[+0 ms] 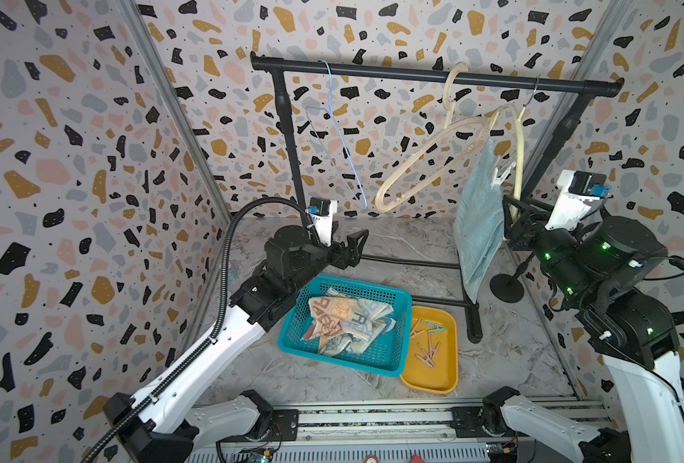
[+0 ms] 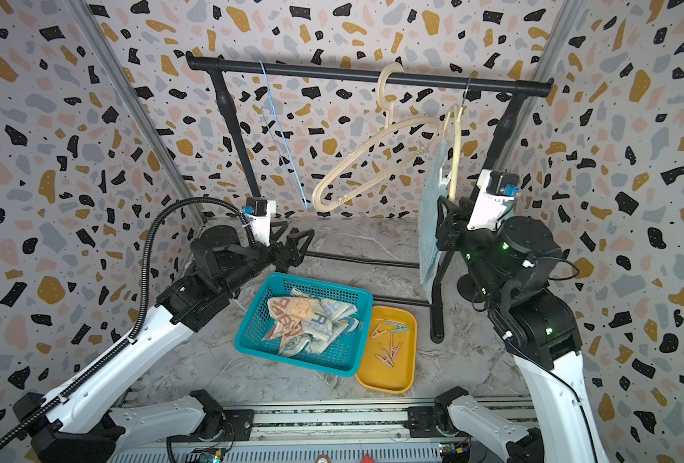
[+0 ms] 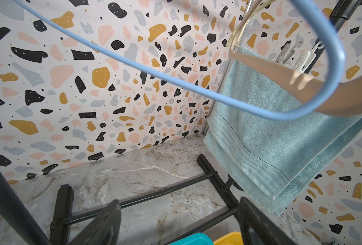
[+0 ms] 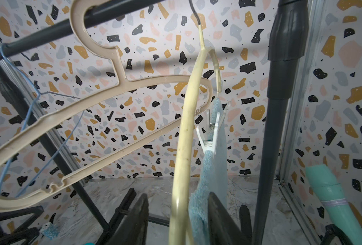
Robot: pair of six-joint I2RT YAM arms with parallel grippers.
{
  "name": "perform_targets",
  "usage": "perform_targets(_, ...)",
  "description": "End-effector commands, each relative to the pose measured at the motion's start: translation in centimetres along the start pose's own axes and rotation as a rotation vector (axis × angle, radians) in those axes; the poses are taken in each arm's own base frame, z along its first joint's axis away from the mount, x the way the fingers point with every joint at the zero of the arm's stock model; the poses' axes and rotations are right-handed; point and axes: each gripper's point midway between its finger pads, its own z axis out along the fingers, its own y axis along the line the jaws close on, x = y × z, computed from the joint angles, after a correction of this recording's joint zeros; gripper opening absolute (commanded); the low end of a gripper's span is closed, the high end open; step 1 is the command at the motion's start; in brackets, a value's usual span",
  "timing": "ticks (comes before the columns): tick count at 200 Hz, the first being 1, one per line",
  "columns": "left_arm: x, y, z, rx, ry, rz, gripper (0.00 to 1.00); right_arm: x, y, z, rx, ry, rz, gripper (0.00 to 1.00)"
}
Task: Remove the clothespins securing towels to the hanger
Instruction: Pick up the hanger from the clothesline.
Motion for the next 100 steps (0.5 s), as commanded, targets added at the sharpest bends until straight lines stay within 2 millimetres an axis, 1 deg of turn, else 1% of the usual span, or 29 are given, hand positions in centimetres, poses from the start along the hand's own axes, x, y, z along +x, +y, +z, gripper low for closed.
perform_targets(1, -1.4, -0.5, -0.8, 0.028, -0.06, -0.006, 0.86, -1.3, -0.5, -0.2, 0.034, -0.046, -0.013, 0.38)
perform_targets(30, -1.5, -0.5, -0.9, 0.028, -0.068, -0.008, 0.86, -1.1, -0.7, 0.5, 0.056, -0.035, -0.027, 0.21)
perform_targets(63, -1.4, -0.5, -0.9, 0.031, -0.066, -0.011, 0.86, -1.3, -0.9, 0.4, 0.065, -0.047, -0.035, 0.0)
perform_targets(100, -1.4, -0.4, -0.9, 0.027, -0.064, -0.009, 0.86, -2.1, -0.8, -0.1, 0.057, -0.081, -0.039, 0.0)
